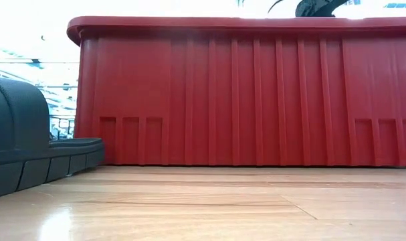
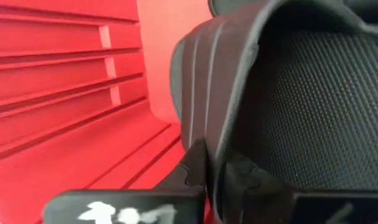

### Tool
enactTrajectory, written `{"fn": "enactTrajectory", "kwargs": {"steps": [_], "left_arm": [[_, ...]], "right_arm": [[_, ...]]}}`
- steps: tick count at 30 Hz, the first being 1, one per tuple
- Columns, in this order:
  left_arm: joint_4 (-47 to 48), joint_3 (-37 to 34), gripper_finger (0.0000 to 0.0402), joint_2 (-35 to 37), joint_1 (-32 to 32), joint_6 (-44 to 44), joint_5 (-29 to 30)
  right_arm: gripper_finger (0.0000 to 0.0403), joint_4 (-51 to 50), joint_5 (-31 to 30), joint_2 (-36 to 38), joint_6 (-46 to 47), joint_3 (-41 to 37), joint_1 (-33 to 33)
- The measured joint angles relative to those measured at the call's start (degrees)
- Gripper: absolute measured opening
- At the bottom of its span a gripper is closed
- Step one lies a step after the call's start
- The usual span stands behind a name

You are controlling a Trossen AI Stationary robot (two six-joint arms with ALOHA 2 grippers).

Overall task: Pick and place slides into bin
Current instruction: Put the black slide into the red container

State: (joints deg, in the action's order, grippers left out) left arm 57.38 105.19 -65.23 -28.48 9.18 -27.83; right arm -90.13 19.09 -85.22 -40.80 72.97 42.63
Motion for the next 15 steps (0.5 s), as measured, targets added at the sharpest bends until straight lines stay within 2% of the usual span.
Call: {"fn": "enactTrajectory", "kwargs": {"steps": [5,15], "left_arm": [[-0.06,0.00,0.0246,0.00,-0.01,0.44,0.85],[-0.19,0.00,0.0246,0.00,0.01,1.78,0.83]], "right_arm": [[0.0004,0.18,1.93,-0.01,-0.87,0.39,0.44],[0.0011,1.84,2.87,0.05,-2.39,-6.48,0.72]]}}
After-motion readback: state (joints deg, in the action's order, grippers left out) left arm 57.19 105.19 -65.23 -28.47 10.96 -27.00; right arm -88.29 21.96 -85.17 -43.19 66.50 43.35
